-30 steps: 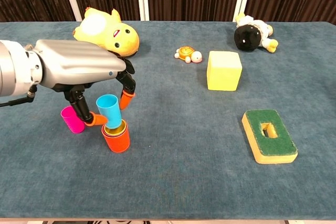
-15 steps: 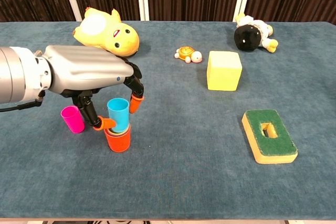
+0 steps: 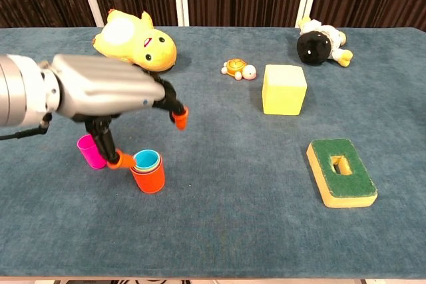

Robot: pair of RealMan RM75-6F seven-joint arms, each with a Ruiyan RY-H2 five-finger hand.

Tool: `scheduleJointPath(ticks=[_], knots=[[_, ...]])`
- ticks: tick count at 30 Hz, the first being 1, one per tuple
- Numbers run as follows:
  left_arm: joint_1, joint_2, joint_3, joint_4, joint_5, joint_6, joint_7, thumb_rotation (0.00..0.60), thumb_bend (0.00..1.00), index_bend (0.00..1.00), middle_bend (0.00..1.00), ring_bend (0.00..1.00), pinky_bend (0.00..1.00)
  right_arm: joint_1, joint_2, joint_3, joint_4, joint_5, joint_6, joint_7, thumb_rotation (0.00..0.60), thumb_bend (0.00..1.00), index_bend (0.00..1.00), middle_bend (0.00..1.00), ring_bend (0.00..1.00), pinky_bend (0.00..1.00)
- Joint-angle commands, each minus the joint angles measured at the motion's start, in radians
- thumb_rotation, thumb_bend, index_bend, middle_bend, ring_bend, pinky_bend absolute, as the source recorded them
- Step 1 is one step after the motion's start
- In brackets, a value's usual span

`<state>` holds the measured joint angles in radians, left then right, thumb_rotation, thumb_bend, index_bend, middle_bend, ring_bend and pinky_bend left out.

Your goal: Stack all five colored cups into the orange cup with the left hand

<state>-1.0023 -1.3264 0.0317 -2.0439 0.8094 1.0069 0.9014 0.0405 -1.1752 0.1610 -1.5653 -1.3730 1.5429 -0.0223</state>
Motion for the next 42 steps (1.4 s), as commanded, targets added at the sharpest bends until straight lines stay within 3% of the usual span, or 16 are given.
scheduleJointPath(ticks=[1,7,12,29,42], knots=[[0.027,0.038,-0.014,-0.022,0.024,0.054,-0.033,0.600,0.22,0.25,0.21,0.04,0.06,-0.001,0.001,0.001,0.000,0.000,0.001,0.002,0.600,0.37,0.06,0.05,0.07,0.00],[0.078,0.118,0.023,-0.032,0.023,0.076,-0.092,0.600,0.22,0.30,0.23,0.04,0.06,-0.003,0.002,0.001,-0.002,-0.002,0.005,0.006,0.600,0.37,0.06,0.05,0.07,0.00],[0.128,0.143,0.059,0.033,0.075,0.052,-0.183,0.600,0.22,0.35,0.25,0.05,0.06,0.000,-0.002,-0.004,-0.005,-0.007,0.002,-0.006,0.600,0.37,0.06,0.05,0.07,0.00],[0.202,0.029,0.091,0.271,0.230,-0.036,-0.358,0.600,0.23,0.40,0.28,0.06,0.06,0.003,-0.009,-0.003,0.000,-0.002,-0.005,-0.013,0.600,0.37,0.06,0.05,0.07,0.00],[0.215,-0.016,0.075,0.332,0.268,-0.048,-0.376,0.600,0.26,0.45,0.32,0.07,0.07,0.005,-0.012,-0.003,0.002,-0.002,-0.008,-0.014,0.600,0.37,0.06,0.05,0.07,0.00]])
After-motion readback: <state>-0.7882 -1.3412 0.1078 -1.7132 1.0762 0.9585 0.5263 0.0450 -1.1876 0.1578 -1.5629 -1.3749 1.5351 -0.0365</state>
